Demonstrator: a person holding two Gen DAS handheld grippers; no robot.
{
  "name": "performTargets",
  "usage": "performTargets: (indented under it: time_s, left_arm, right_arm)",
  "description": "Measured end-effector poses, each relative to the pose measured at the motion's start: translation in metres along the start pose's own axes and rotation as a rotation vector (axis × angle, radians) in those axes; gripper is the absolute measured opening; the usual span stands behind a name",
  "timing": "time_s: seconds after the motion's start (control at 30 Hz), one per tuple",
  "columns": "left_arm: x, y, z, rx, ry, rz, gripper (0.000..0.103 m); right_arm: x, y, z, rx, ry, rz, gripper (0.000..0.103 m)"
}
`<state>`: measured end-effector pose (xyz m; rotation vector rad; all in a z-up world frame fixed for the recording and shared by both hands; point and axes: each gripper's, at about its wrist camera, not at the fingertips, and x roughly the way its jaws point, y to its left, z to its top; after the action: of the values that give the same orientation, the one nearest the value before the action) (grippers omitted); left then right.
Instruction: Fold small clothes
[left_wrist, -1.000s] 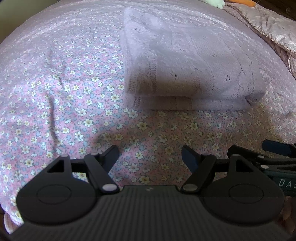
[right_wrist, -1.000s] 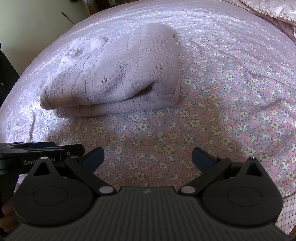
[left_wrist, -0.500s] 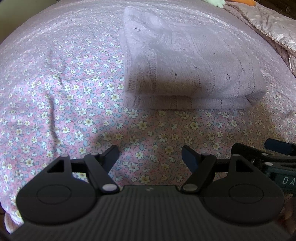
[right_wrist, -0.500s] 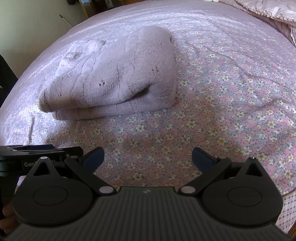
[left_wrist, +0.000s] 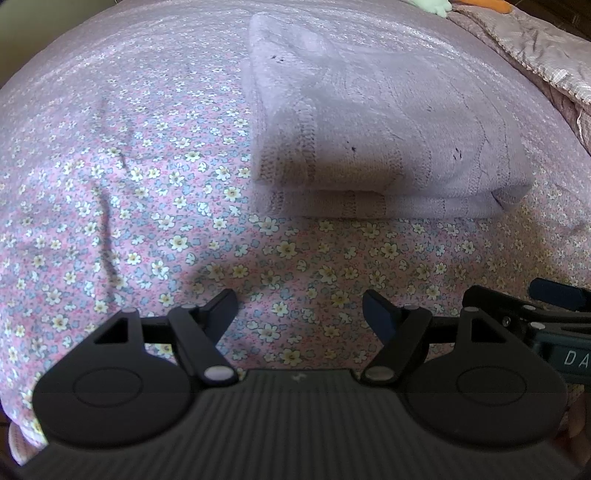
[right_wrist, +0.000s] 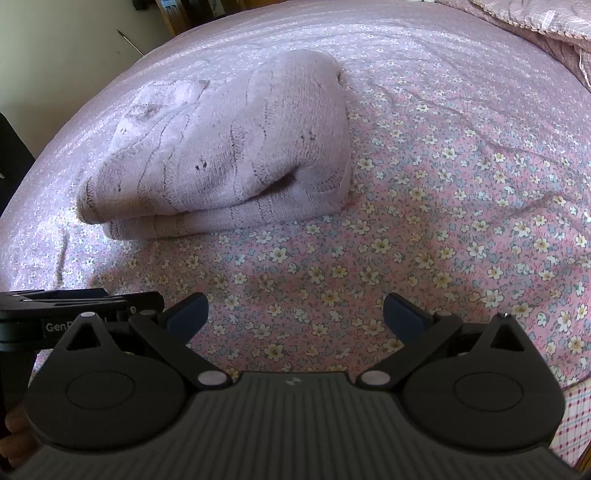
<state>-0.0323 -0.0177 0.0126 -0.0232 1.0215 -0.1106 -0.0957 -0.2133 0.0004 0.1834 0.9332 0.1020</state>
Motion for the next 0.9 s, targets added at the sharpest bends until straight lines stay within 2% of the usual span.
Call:
performTargets:
  time_s: [0.9]
  left_arm:
    - [-0.0014,-0.0012,-0.0001,0.003,0.000,0.006,0.077]
  right_arm:
    - [0.0005,-0.0002,0.0004,0.000,0.001,0.000,0.103]
